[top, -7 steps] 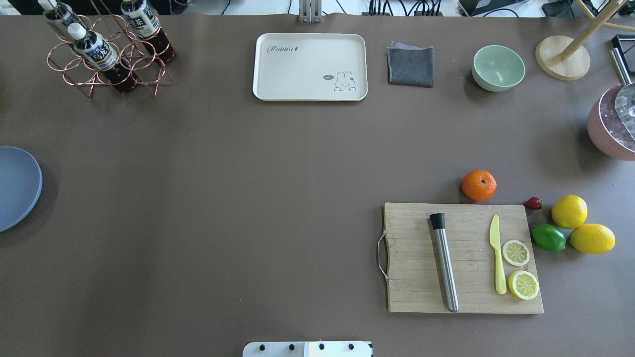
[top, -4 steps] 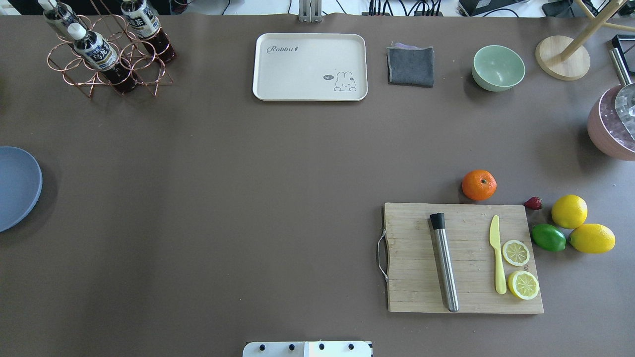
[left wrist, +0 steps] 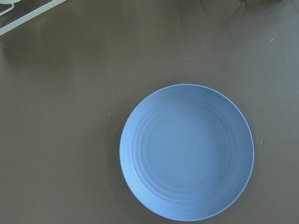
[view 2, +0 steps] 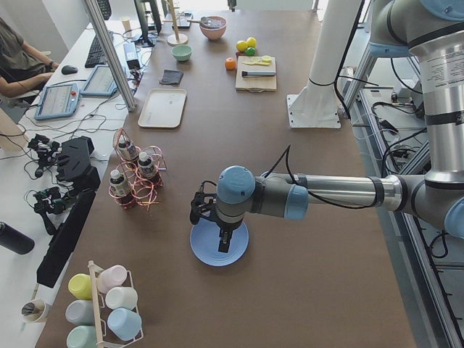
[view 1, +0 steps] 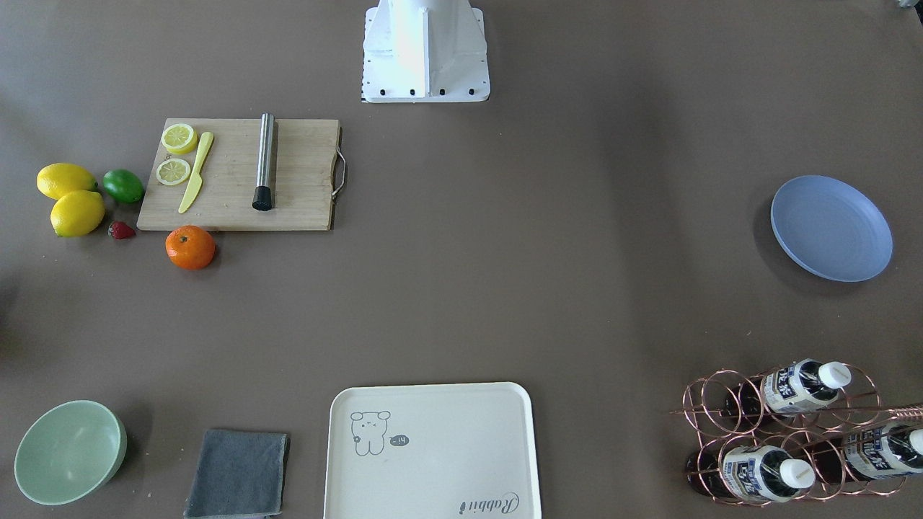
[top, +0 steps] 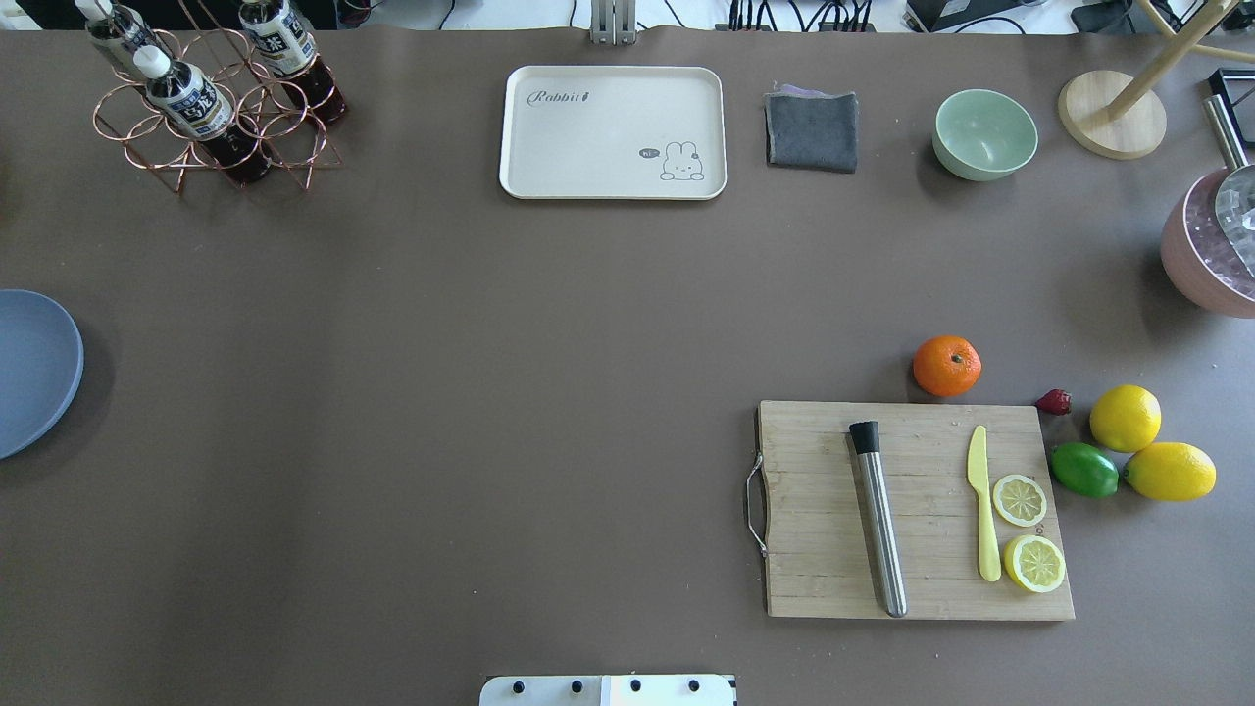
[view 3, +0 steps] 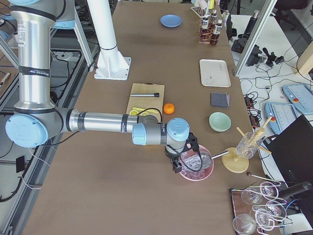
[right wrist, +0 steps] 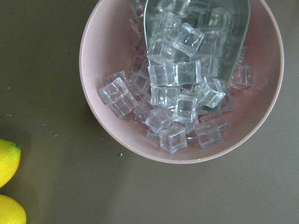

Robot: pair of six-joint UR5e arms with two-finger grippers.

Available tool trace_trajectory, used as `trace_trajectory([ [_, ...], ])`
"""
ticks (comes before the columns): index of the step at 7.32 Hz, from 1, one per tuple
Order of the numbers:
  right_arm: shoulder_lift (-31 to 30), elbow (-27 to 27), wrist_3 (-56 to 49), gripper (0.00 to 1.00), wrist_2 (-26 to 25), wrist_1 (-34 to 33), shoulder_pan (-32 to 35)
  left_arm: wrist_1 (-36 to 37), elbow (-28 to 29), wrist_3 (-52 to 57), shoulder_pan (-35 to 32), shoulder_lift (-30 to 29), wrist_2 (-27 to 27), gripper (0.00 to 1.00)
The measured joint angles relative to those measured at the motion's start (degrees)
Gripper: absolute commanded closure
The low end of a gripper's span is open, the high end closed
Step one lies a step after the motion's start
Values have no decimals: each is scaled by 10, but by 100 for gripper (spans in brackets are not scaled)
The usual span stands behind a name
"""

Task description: Pick orange to plate

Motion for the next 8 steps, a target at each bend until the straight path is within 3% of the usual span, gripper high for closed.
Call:
trace_trajectory([
  [4, 2, 16, 5, 0, 22, 1, -10, -9, -1, 0, 3, 0, 0, 2],
  [8, 8, 69, 106, 0, 24, 1, -57, -27, 21, 0, 10, -2, 1, 3],
])
